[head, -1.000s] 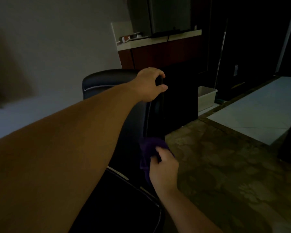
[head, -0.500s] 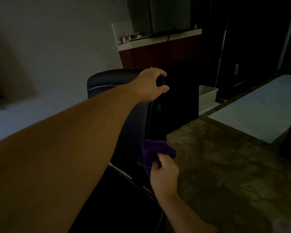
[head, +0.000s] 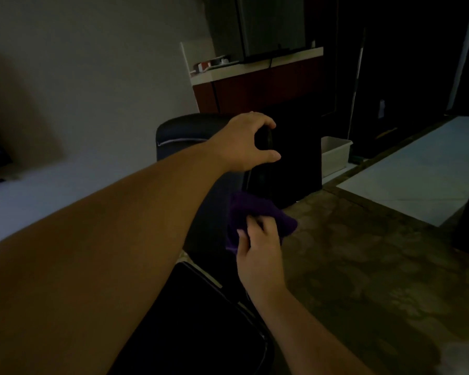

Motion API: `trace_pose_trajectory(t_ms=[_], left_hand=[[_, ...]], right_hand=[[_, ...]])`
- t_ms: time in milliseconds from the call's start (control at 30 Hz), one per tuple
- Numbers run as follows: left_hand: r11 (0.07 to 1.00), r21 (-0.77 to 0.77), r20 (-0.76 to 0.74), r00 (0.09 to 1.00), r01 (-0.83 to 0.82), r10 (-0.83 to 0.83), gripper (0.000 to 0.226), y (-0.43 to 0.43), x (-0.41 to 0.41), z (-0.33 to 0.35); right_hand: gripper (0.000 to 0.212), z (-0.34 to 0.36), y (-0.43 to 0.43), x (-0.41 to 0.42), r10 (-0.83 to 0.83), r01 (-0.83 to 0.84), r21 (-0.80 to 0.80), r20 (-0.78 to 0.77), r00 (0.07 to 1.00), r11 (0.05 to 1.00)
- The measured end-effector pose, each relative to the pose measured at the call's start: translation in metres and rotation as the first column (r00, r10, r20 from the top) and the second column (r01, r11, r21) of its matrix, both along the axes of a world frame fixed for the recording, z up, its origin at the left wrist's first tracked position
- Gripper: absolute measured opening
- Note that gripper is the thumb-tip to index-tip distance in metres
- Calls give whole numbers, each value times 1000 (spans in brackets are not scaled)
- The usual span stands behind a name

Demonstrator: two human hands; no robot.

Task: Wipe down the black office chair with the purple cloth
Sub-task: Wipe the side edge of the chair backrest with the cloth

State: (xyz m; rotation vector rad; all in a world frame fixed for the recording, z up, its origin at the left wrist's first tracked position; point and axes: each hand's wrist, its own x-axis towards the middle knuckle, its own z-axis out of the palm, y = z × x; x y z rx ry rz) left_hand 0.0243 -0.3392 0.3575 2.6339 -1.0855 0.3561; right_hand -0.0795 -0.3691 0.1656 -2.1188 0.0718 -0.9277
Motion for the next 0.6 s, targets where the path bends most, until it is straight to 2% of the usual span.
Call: trace_pose_trajectory(t_ms=[67, 133, 300, 533, 600], left_hand=[[1000, -7, -5, 1000, -7, 7, 67, -1, -6, 1], [1000, -4, -16, 1000, -8, 8, 66, -1, -12, 2], [1000, -3, -58, 998, -15, 15, 64, -4, -23, 5], [1000, 9, -62, 998, -26, 26, 62, -3, -30, 5], [1000, 8, -64, 998, -20, 20, 62, -3, -31, 4]], right_hand=[[32, -25, 3, -12, 13, -11, 27, -90, 996, 1000], [33, -40, 1, -22, 50, -30, 128, -151, 987, 991], [24, -26, -4, -27, 80, -32, 233, -200, 977, 972], [26, 39, 4, -19, -31, 35, 46, -77, 997, 998], [30, 45, 4, -17, -21, 25, 77, -57, 998, 997]])
